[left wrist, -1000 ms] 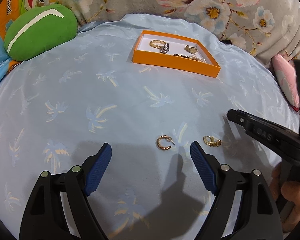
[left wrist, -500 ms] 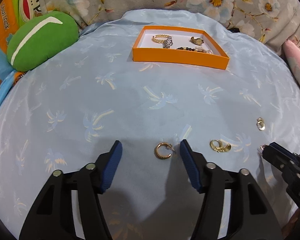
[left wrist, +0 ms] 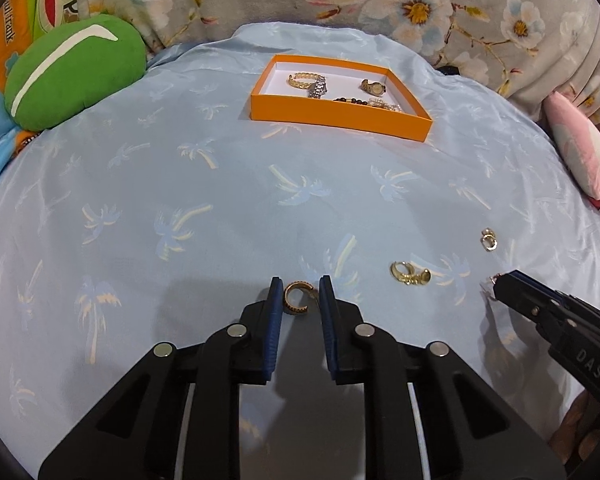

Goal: Organize jewelry
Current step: 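Grasp the gold hoop earring with the left tool and lift it, then carry the hoop earring into the orange box and open the left tool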

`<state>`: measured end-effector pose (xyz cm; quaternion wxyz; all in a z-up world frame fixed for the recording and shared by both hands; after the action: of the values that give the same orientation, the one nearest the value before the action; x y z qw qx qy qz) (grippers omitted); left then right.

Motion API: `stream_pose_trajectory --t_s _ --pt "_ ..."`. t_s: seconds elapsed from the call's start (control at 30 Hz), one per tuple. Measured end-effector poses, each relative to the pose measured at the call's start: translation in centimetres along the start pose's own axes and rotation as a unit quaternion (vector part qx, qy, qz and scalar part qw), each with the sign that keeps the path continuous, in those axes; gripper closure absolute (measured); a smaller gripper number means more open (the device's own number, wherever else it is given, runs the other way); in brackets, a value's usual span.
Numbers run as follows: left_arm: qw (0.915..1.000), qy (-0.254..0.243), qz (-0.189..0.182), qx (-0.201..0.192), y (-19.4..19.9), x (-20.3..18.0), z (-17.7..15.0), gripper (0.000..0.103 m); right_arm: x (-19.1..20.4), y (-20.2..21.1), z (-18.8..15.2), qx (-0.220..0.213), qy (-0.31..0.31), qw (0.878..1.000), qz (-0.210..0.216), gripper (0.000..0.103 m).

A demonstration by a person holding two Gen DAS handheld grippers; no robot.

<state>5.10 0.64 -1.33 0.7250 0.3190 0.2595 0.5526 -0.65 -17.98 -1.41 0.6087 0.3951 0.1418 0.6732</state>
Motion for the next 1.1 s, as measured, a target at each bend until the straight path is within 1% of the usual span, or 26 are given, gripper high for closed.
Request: stream_pose_trajectory --t_s 0.27,0.37,0.47,0.63,0.77,0.9,1.03,1.1 --pt "1.0000 0.006 -0.007 -0.001 1.2 0.3 -0.7 0.085 0.1 0.7 -0.1 -0.016 0.003 1.000 0.006 0.087" --pt "0.9999 0.008 -0.010 -0.007 1.8 0.6 0.1 0.085 0.2 0.9 0.1 -0.019 0.002 1.000 0.006 0.087" --pt "0.9997 0.009 -0.012 -0.020 2.3 1.0 1.9 0.085 0.3 1.5 1.2 -0.026 0.001 0.999 0.018 0.087" --pt "0.9986 0.000 -0.010 -0.051 1.7 1.0 6.9 0.085 0.3 1.4 6.0 -0.045 0.012 0.999 0.023 0.087" --pt "0.9973 -0.009 -0.002 -0.073 0.0 0.4 11.0 0.085 0.7 -0.6 10.9 -0.051 0.026 0.998 0.029 0.087" --pt "0.9974 0.003 -0.015 -0.070 -3.2 -0.3 15.2 0.085 1.1 -4.4 15.7 -0.051 0.038 0.998 0.025 0.087" --pt "0.9972 0.002 -0.006 -0.075 -6.3 -1.1 18.4 0.085 0.7 -8.6 19.6 -0.044 0.028 0.998 0.030 0.087" --pt "0.9975 0.003 -0.006 -0.070 -8.1 -1.3 19.8 0.085 0.3 -10.6 21.2 -0.038 0.021 0.999 0.033 0.087"
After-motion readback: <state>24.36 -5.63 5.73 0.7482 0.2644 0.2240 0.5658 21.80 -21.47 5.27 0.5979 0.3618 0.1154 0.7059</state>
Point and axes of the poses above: each gripper's, at about its wrist camera, not at the fingertips, and y roughly against the way its jaws point, x to its left, z to its top, the point moved 1 cm from there along -y, roughly the way its jaws point, and after that the axes turned 5 degrees about z, right-handed, at the moved point
